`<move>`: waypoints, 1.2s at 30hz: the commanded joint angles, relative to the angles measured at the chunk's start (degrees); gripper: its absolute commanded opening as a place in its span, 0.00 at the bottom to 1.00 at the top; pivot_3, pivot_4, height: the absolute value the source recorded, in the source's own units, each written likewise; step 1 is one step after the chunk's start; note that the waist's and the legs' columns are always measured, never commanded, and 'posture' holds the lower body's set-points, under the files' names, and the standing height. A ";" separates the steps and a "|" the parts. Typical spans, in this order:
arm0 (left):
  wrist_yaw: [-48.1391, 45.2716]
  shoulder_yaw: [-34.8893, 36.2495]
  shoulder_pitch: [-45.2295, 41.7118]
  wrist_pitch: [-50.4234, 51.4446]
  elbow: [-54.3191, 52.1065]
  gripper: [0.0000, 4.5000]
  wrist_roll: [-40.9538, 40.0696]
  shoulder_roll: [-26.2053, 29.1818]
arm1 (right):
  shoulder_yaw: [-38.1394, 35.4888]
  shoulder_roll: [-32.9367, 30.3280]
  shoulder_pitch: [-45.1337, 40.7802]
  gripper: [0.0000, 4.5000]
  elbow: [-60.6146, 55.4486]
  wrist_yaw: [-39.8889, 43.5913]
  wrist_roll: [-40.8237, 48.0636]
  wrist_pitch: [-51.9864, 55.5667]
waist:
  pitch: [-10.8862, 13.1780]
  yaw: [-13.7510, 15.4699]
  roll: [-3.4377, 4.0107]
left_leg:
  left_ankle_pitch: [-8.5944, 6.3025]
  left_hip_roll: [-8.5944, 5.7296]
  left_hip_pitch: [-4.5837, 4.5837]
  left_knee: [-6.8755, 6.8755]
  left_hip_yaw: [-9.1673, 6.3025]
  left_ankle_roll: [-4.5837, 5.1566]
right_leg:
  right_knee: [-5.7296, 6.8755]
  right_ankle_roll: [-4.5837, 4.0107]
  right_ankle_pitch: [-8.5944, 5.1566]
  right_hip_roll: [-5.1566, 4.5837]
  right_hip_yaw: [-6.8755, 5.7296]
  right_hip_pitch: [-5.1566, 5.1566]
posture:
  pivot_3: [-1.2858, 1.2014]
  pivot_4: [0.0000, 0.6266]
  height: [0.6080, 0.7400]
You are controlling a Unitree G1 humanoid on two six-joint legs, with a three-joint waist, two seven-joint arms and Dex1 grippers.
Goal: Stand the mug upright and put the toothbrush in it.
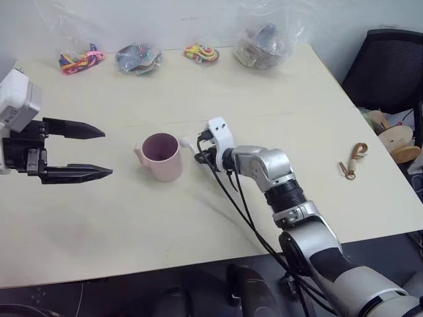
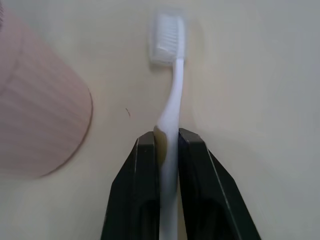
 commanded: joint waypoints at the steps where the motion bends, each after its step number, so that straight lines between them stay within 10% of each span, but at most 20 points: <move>1: -0.08 0.89 -0.59 -0.68 0.42 1.00 0.46 0.05 | -0.96 -0.26 -0.21 0.03 -0.02 -1.20 -1.05 -0.36 | 0.00 0.01 0.00 | 0.00 0.00 0.00 0.01 0.00 0.00 | 0.01 0.00 0.00 0.00 0.01 0.00 | 0.52 0.24 1.00; 13: 2.59 10.28 5.14 3.87 -0.70 1.00 -0.30 -2.36 | -14.34 9.27 -10.52 0.03 -3.55 -4.28 8.70 -17.00 | 0.00 -1.54 0.00 | 0.05 0.01 -0.13 -0.10 0.05 -0.09 | 0.23 -0.13 -0.07 0.01 0.01 -0.35 | 0.52 0.24 1.00; 33: 6.22 14.58 8.17 6.46 -5.38 1.00 -1.38 -5.03 | -3.73 23.00 -7.79 0.03 4.00 -0.07 10.37 -30.20 | -0.06 -3.13 -0.10 | 0.07 -0.01 -0.06 -0.14 -0.08 -0.13 | 0.38 -0.20 -0.11 0.02 -0.02 -0.36 | 0.52 0.24 1.00; 36: 6.51 14.50 8.10 6.53 -5.60 1.00 -1.44 -5.19 | -3.67 23.20 -8.10 0.25 5.81 -0.11 10.66 -31.76 | -0.06 -3.13 -0.11 | 0.07 0.00 -0.06 -0.13 -0.08 -0.13 | 0.39 -0.21 -0.12 0.02 0.00 -0.35 | 0.52 0.24 1.00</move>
